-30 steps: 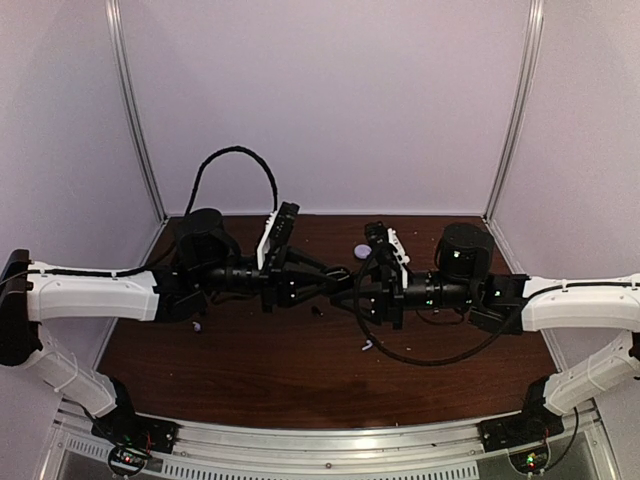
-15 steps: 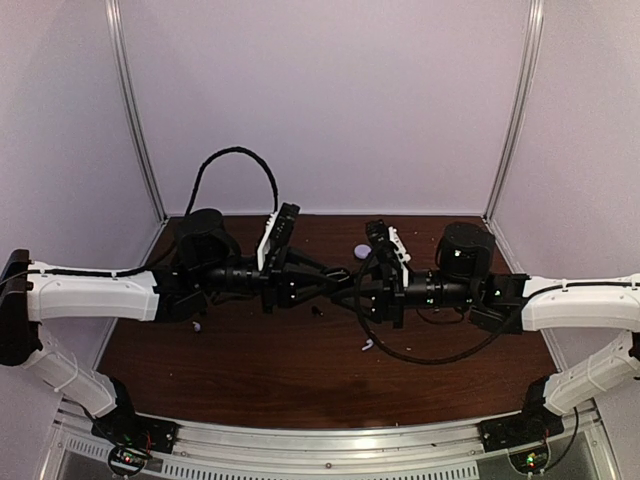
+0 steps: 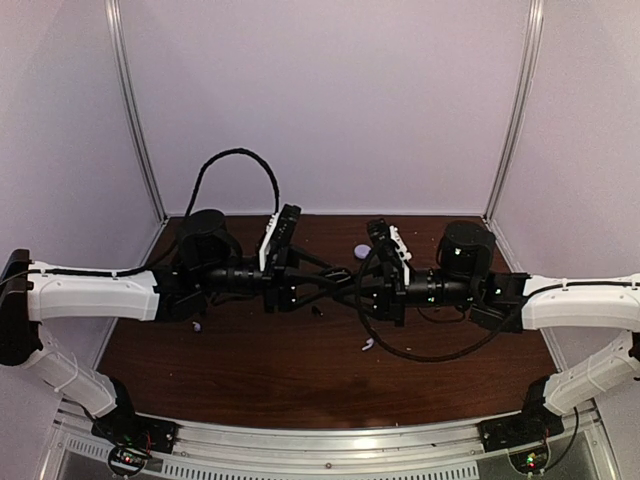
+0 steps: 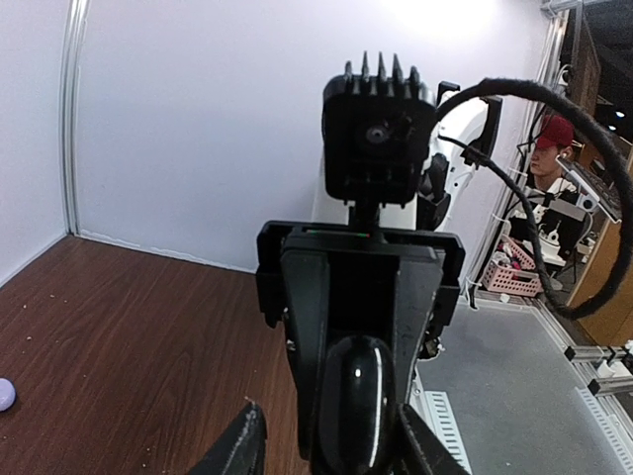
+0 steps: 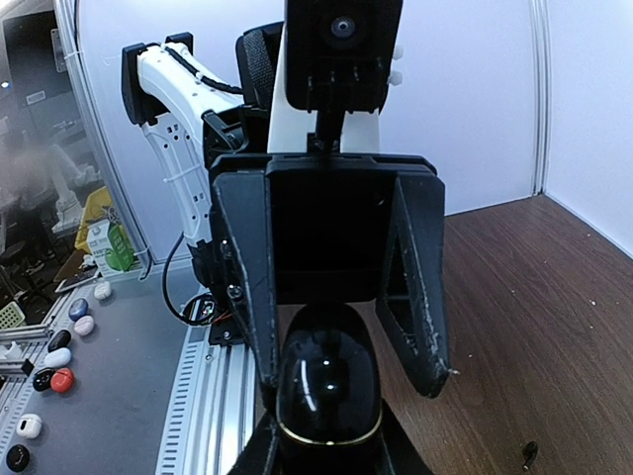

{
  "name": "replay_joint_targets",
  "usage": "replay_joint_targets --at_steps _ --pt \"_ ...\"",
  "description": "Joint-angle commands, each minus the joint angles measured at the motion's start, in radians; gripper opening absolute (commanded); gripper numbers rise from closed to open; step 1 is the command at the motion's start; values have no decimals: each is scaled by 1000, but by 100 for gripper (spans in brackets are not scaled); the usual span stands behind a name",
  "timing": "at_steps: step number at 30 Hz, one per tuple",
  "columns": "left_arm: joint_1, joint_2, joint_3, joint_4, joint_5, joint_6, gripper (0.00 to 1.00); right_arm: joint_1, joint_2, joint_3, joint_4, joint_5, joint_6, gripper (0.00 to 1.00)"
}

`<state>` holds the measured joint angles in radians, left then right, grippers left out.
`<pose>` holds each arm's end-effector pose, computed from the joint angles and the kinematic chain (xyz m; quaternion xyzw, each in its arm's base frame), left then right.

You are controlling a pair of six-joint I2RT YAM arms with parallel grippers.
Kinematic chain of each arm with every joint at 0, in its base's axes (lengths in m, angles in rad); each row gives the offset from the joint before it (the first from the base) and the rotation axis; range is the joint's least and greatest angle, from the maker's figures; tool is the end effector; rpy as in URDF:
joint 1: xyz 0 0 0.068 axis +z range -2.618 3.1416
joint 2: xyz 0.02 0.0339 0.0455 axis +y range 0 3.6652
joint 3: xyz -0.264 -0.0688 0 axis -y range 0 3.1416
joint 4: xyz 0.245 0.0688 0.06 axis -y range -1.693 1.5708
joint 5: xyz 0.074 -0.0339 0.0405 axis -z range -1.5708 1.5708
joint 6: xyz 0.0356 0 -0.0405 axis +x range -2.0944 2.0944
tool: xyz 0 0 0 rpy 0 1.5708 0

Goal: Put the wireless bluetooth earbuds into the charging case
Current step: Pass from the right arm to the left, then open the charging case at the center of the board.

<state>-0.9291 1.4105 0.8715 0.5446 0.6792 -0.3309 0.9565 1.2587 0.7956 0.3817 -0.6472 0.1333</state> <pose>0.1740 -0.2702 0.3004 0.4216 0.5657 -0.5837 0.4019 0.1479 0.2469 0.3007 -0.4764 0.5527 0.5330 0.4283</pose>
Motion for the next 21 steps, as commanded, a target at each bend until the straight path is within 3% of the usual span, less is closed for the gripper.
replay_joint_targets --at_steps 1,21 --pt "13 -9 8 -9 -35 -18 47 -6 -20 2 1 -1 -32 11" --pt "95 -19 -12 67 -13 -138 45 -7 -37 -29 -30 -29 -92 3"
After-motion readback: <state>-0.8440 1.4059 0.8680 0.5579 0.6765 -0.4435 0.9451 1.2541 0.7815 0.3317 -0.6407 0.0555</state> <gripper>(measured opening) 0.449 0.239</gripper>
